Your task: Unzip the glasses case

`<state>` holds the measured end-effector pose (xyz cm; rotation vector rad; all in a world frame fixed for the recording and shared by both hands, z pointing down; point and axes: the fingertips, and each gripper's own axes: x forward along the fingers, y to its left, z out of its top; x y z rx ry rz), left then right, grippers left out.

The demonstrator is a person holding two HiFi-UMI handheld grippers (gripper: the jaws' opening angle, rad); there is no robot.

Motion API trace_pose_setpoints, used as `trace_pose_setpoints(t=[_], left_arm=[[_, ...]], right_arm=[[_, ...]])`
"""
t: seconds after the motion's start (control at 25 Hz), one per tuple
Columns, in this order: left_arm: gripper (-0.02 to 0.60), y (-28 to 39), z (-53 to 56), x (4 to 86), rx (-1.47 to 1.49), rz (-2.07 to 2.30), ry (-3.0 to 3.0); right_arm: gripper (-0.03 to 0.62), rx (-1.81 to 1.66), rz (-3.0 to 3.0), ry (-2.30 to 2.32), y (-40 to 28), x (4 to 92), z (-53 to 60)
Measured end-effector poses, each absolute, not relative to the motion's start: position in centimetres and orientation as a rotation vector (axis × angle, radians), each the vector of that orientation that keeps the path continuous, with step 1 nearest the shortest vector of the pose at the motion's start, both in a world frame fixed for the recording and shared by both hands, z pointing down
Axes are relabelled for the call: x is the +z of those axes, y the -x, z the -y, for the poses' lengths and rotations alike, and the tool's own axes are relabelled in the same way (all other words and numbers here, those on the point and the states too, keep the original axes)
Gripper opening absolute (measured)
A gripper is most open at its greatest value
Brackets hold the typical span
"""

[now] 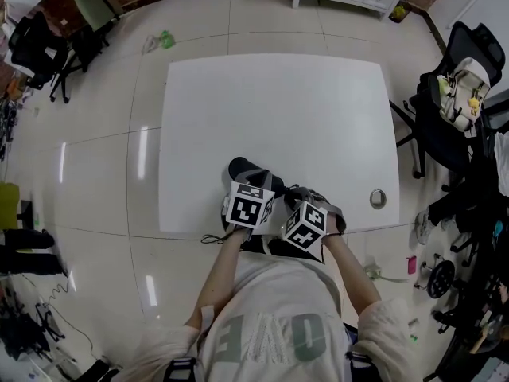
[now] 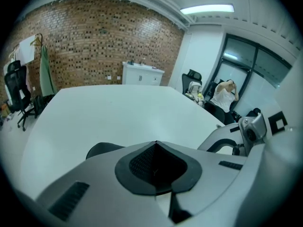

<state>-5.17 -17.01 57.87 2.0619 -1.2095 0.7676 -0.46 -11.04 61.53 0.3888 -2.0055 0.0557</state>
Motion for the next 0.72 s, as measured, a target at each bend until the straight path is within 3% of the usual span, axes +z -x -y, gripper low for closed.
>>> trace_pose_setpoints(t=[0.72], left_arm=[[-0.003, 5.4, 17.7, 58.0, 0.71, 1.152, -2.026]], right_arm=[[0.0, -0.056, 1.978, -0.249, 1.5, 62.1, 16.9]])
